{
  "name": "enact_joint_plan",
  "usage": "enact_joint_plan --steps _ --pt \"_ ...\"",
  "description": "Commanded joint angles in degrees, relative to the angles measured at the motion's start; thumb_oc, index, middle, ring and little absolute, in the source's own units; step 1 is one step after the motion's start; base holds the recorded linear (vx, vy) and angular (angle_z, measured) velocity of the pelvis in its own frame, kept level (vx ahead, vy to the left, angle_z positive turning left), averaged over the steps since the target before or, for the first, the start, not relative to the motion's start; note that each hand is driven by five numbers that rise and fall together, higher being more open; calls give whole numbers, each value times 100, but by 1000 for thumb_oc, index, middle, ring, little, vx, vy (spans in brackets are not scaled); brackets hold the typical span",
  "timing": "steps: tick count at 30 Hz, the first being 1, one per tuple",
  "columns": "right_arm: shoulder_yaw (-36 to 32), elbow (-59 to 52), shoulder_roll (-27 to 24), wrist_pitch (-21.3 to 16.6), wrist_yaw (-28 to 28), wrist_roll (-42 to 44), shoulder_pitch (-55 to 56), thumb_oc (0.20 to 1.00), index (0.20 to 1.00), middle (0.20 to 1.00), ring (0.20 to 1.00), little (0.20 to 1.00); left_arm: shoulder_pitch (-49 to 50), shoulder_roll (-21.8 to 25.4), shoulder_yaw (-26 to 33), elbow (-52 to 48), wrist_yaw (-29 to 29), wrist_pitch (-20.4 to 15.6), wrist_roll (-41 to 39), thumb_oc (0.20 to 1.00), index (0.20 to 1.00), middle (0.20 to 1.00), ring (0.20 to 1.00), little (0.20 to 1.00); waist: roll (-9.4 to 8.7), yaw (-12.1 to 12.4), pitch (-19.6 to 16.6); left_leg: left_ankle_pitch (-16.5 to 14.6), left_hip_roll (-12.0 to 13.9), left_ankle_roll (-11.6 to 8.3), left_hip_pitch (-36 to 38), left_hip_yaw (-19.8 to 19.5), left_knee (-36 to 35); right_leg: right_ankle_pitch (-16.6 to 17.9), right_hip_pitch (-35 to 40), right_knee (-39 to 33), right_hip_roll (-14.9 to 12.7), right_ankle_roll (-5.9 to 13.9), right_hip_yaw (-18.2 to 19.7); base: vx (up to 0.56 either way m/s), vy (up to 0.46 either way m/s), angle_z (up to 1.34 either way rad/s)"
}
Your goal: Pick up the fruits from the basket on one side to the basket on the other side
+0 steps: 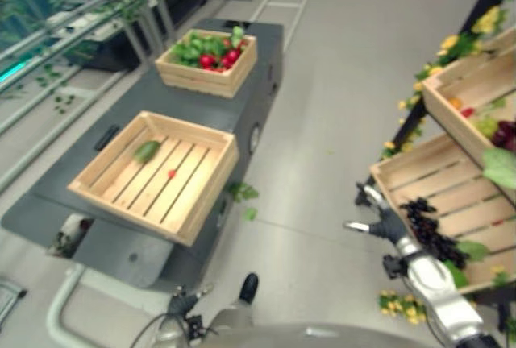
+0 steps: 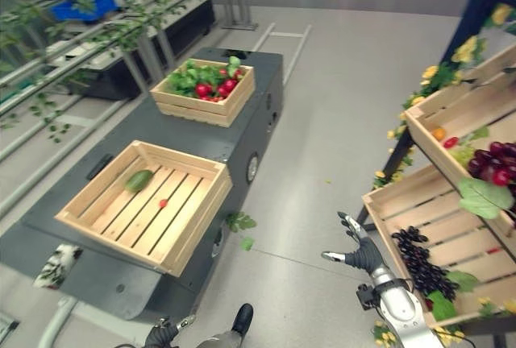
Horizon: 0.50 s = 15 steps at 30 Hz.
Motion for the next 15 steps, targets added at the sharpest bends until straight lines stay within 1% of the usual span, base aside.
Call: enact_joint_plan --steps 1,2,3,4,5,7,8,9,10,11,12,13,14,15 --pt "-331 -394 36 -202 -241 -195 -47 1000 1000 1000 1000 1000 -42 -385 -143 315 -74 35 100 1000 1000 1000 1000 1000 51 -64 133 -409 461 8 -43 411 -99 203 -580 -332 -295 898 309 -195 -14 67" --pt "-282 -98 73 -148 -263 -342 -58 1000 1000 1000 1000 1000 -14 -365 -38 311 -119 28 45 1000 1000 1000 1000 1000 62 -54 129 -428 462 54 1 759 36 295 -703 -332 -339 967 159 -119 -4 67" --pt "-275 -86 75 -156 -267 -344 -67 1000 1000 1000 1000 1000 -15 -363 -35 311 -120 28 44 1000 1000 1000 1000 1000 61 -57 131 -446 461 55 -4 759 56 290 -699 -332 -339 969 159 -244 7 91" --pt "-190 229 96 -117 -284 -475 -114 1000 1000 1000 1000 1000 35 -346 46 348 -146 -11 -35 1000 1000 1000 1000 1000 31 -64 111 -599 388 92 132 792 299 413 -817 -329 -424 1003 44 -201 28 36" --pt "-135 509 111 -75 -319 -550 -166 1000 1000 1000 1000 1000 41 -336 66 357 -172 -8 -61 1000 1000 1000 1000 1000 15 -90 103 -729 325 144 248 826 383 458 -890 -318 -480 1028 -51 -261 23 39" --pt "-62 1117 207 38 -427 -668 -223 1000 1000 1000 1000 1000 30 -335 50 365 -256 11 -91 1000 1000 1000 1000 1000 -27 -170 37 -1147 169 248 575 1080 589 488 -1012 -285 -605 1064 -368 -201 9 17" --pt "-55 1368 282 76 -463 -658 -245 1000 1000 1000 1000 1000 6 -332 24 359 -288 18 -78 1000 1000 1000 1000 1000 -48 -222 -22 -1236 133 261 685 1237 608 536 -1105 -283 -675 1069 -530 -203 8 59" --pt "-60 1684 350 106 -523 -637 -279 1000 1000 1000 1000 1000 -8 -322 9 337 -362 37 -130 1000 1000 1000 1000 1000 -61 -316 -35 -1566 179 289 919 1527 793 541 -1142 -237 -741 1069 -796 -143 3 82" --pt "-56 1693 353 101 -525 -637 -289 1000 1000 1000 1000 1000 -12 -319 12 336 -363 38 -131 1000 1000 1000 1000 1000 -67 -332 -40 -1550 172 290 896 1516 797 553 -1157 -240 -748 1071 -810 -219 53 137" --pt "-10 2173 451 218 -580 -685 -312 1000 1000 1000 1000 1000 -72 -297 -41 317 -427 59 -55 1000 1000 1000 1000 1000 -31 -440 -115 -1771 247 265 1284 1759 696 605 -1339 -191 -859 1089 -1222 -189 99 156" --pt "21 2667 553 264 -632 -630 -365 1000 1000 1000 1000 1000 -100 -287 -87 319 -470 57 -64 1000 1000 1000 1000 1000 26 -491 -95 -1872 358 235 1456 1795 654 602 -1373 -144 -890 1106 -1451 -192 99 164" --pt "27 2682 559 255 -634 -629 -380 1000 1000 1000 1000 1000 -107 -282 -82 320 -471 57 -64 1000 1000 1000 1000 1000 7 -518 -109 -1832 336 239 1429 1777 635 611 -1403 -138 -915 1109 -1470 -42 113 128" --pt "131 3363 691 363 -623 -600 -534 1000 1000 1000 1000 1000 -72 -278 -130 326 -510 90 -61 1000 1000 1000 1000 1000 24 -472 -133 -1749 375 282 1428 1753 346 720 -1440 -41 -987 1175 -1623 -9 106 103" --pt "144 3657 784 404 -636 -536 -605 1000 1000 1000 1000 1000 -50 -258 -111 364 -537 121 -36 1000 1000 1000 1000 1000 -6 -460 -165 -1734 375 288 1449 1744 265 739 -1411 -15 -1026 1202 -1637 3 158 81"
